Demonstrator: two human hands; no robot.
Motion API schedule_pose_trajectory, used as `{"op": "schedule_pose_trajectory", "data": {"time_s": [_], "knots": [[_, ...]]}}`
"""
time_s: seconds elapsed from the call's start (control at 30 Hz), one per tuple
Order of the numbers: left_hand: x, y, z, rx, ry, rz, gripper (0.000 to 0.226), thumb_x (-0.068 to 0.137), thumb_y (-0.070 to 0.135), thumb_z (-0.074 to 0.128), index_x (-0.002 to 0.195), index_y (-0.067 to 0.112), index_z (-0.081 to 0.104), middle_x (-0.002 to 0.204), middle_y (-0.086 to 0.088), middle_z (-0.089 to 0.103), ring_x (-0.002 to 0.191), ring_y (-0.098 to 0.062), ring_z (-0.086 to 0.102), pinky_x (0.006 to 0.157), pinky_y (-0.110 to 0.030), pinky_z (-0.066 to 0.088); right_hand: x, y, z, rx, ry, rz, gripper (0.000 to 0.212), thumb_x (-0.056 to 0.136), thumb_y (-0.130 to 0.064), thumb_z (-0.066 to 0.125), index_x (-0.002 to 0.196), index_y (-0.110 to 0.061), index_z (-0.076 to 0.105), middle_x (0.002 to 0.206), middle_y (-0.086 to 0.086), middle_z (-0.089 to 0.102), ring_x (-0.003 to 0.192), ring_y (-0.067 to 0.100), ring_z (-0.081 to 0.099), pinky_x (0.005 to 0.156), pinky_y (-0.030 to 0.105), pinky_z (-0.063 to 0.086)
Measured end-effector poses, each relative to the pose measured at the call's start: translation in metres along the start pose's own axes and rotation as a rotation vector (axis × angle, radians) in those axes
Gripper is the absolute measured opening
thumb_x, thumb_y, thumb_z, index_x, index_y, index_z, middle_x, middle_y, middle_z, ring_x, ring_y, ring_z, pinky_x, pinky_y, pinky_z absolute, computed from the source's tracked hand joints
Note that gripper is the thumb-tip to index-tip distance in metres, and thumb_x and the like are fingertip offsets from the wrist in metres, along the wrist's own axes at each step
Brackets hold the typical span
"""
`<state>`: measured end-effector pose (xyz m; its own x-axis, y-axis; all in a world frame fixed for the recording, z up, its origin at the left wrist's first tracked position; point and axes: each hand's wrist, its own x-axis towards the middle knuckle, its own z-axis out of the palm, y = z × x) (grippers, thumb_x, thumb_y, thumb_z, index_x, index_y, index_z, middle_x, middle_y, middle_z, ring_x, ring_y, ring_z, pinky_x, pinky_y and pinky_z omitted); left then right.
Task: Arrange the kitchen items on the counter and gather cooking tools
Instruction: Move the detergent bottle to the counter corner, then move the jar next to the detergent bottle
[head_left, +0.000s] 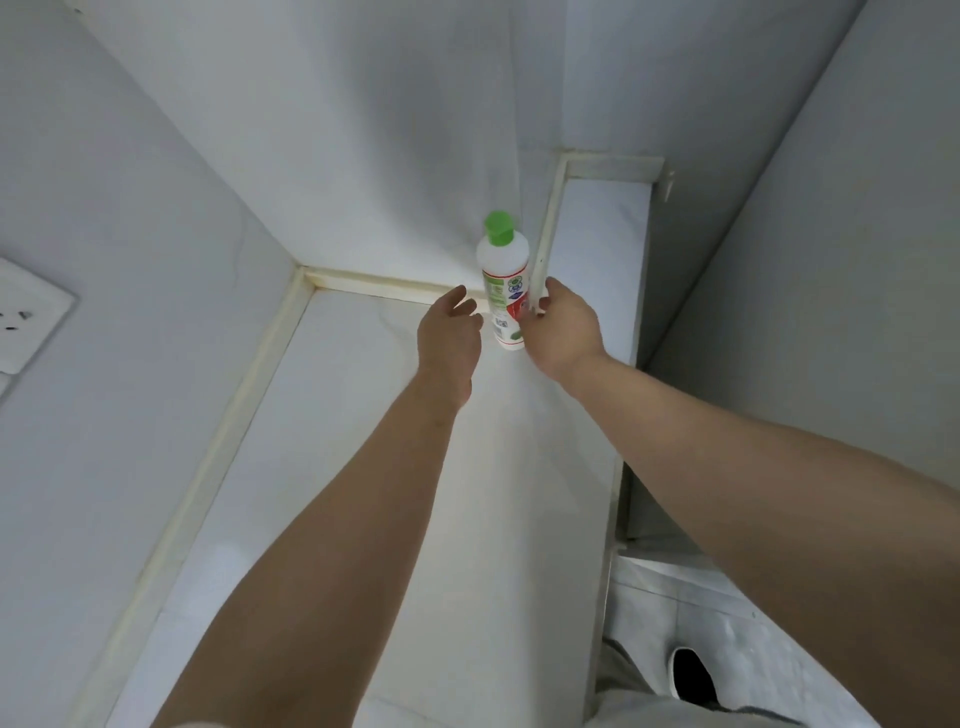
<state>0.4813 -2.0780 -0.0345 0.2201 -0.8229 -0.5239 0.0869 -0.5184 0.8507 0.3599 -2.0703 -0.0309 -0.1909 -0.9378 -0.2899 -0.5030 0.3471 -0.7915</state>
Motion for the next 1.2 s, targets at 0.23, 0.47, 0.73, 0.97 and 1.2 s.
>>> {"op": "schedule_pose_trajectory", "data": {"time_s": [0.23,0.47,0.73,0.97,1.2], "knots": [[-0.085,-0.005,-0.017,-0.348,0.069,-0.075,0.040,0.097,-0.008,0.045,0.137,-0.002,0.049,0.093,-0.010,0.061,0.099,-0.024,0.063,0.090,-0.027,0.050,-0.070,-0.014,-0.016,0.412,0.143,0.110,0.029,0.103,-0.028,0.049,0.123,-0.012,0.063,0.107,-0.006,0.063,0.098,0.013,0.058,0.085,0.022,0.037],[-0.206,-0.014,-0.036,-0.534,0.220,-0.025,0.031,0.095,0.002,0.055,0.126,0.000,0.061,0.109,-0.013,0.070,0.108,-0.025,0.069,0.100,-0.036,0.053,-0.156,-0.025,-0.046,0.510,-0.042,-0.004,0.039,0.102,-0.031,0.050,0.134,-0.010,0.060,0.132,0.000,0.064,0.116,0.010,0.058,0.107,0.031,0.045],[-0.356,-0.064,-0.058,-0.639,0.469,0.165,0.026,0.097,0.011,0.058,0.121,0.004,0.064,0.115,-0.010,0.070,0.104,-0.021,0.071,0.095,-0.033,0.056,-0.285,-0.009,-0.081,0.371,-0.439,-0.129,0.029,0.099,-0.029,0.046,0.076,-0.011,0.046,0.076,0.004,0.041,0.065,0.018,0.035,0.063,0.029,0.032],[-0.509,-0.148,-0.085,-0.759,0.831,0.185,0.025,0.097,0.009,0.056,0.120,0.005,0.066,0.115,-0.010,0.071,0.104,-0.022,0.071,0.098,-0.035,0.054,-0.421,0.016,-0.075,0.328,-0.777,-0.237,0.032,0.099,-0.025,0.048,0.081,0.001,0.045,0.083,0.007,0.035,0.063,0.018,0.023,0.044,0.024,0.022],[-0.658,-0.218,-0.123,-0.919,1.136,0.262,0.025,0.098,0.010,0.058,0.122,0.006,0.065,0.112,-0.008,0.074,0.103,-0.021,0.072,0.100,-0.036,0.054,-0.560,0.035,-0.055,0.242,-1.066,-0.383,0.035,0.100,-0.022,0.047,0.071,-0.007,0.037,0.071,0.006,0.031,0.051,0.011,0.024,0.035,0.018,0.018]]}}
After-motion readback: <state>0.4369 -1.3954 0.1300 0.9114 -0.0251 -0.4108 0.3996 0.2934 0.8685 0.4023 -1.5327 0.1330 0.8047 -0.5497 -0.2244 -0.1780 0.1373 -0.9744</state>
